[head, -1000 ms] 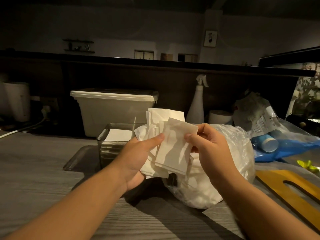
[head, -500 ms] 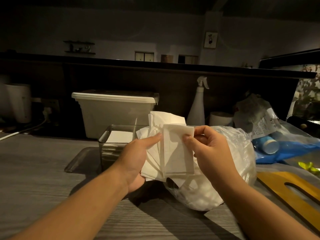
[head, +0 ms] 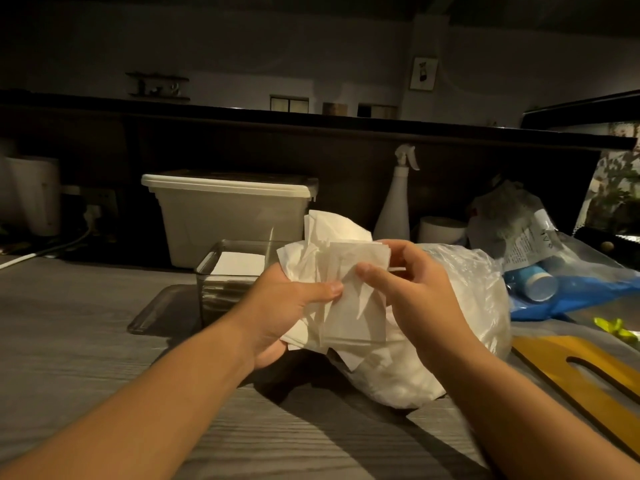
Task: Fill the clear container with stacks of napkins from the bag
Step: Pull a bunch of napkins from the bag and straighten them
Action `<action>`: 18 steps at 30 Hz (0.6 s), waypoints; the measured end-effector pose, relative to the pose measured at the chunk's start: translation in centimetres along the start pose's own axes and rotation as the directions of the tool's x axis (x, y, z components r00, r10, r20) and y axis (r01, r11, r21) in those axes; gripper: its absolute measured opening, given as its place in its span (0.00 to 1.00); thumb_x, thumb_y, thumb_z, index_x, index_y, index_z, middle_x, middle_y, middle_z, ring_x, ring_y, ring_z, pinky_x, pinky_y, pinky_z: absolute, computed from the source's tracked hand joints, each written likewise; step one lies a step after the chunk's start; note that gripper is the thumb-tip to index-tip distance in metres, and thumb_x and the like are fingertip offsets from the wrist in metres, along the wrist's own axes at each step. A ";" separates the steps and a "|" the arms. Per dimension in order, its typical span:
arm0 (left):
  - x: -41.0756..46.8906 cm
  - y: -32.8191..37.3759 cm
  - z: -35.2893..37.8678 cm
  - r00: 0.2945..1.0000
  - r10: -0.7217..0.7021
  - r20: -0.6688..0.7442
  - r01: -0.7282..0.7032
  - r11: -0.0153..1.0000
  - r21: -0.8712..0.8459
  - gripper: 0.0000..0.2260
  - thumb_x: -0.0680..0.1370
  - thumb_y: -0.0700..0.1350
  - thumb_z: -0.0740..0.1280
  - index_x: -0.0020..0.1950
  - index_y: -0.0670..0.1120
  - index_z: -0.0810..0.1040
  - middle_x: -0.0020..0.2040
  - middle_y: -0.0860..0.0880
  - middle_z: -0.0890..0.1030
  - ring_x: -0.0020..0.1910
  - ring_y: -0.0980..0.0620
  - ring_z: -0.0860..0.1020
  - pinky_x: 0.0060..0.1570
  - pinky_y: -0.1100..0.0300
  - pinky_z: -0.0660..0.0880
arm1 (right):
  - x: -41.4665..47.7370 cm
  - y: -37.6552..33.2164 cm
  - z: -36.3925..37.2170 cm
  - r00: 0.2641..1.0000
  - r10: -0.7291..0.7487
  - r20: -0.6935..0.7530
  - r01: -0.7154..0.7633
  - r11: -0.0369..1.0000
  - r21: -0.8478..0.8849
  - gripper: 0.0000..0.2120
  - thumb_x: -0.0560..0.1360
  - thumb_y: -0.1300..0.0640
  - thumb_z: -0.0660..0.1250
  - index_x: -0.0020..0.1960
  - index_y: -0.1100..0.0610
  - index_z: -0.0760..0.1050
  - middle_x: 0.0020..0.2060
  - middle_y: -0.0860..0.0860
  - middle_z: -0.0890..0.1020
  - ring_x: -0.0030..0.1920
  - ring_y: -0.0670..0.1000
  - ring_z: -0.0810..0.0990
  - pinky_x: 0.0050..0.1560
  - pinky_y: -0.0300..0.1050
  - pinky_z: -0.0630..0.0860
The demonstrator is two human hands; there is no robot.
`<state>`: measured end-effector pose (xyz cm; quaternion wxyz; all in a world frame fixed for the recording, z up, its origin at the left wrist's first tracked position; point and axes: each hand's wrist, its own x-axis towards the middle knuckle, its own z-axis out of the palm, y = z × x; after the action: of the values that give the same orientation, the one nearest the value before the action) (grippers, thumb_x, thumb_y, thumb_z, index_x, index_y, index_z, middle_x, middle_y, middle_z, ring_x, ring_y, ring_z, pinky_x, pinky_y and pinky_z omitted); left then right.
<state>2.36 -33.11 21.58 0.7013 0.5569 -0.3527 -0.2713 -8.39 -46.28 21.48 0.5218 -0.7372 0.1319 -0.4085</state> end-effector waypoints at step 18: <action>0.1 0.9 -0.7 0.993 -0.087 -0.082 0.071 0.982 -0.176 0.08 0.80 0.43 0.65 0.53 0.48 0.83 0.48 0.43 0.86 0.45 0.42 0.85 0.47 0.44 0.81 | 0.6 -0.5 -1.6 0.999 -0.024 -0.042 0.030 0.985 0.169 0.05 0.74 0.64 0.72 0.47 0.56 0.80 0.43 0.51 0.86 0.48 0.52 0.85 0.51 0.50 0.82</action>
<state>3.01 -32.56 22.43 0.7505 0.5192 -0.2740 -0.3034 -9.31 -47.45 22.38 0.5743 -0.6835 0.0971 -0.4400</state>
